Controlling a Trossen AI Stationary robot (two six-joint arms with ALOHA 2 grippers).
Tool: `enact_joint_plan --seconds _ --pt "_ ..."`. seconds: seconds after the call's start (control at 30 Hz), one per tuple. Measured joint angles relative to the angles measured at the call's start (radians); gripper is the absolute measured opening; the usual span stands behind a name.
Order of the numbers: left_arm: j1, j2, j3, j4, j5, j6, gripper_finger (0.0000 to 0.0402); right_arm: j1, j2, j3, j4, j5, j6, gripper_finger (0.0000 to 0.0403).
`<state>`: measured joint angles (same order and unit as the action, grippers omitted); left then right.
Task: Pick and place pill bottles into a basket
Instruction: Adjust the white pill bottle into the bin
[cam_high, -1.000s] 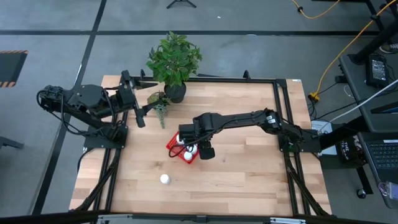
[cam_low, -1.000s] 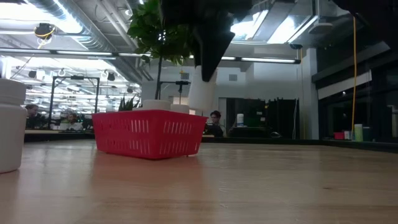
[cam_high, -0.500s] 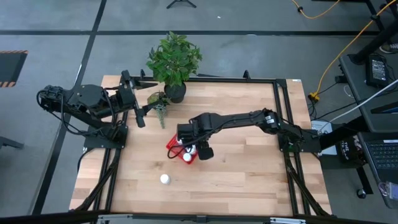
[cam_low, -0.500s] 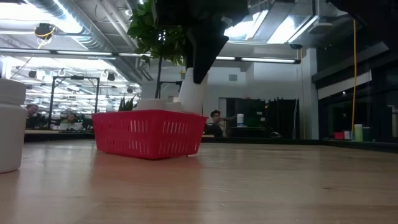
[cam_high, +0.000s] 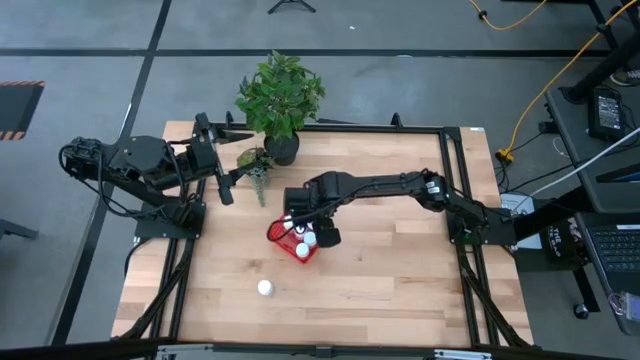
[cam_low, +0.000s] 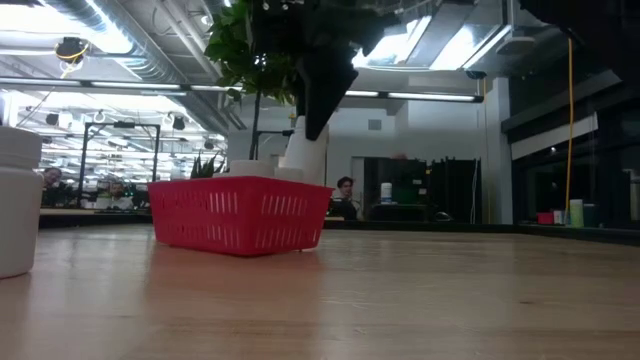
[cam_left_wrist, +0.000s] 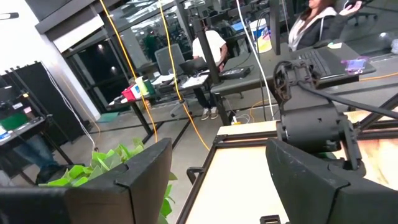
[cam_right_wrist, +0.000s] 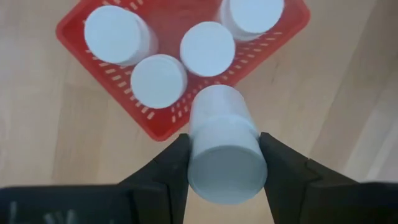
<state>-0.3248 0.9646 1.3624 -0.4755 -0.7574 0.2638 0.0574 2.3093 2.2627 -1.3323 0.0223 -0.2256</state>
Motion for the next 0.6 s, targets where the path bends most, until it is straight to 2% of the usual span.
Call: enact_joint_plan --seconds 0.6 --pt "0.000 0.000 0.000 0.000 0.000 0.000 0.0255 -0.007 0.000 0.000 0.056 -0.027 -0.042 0.0154"
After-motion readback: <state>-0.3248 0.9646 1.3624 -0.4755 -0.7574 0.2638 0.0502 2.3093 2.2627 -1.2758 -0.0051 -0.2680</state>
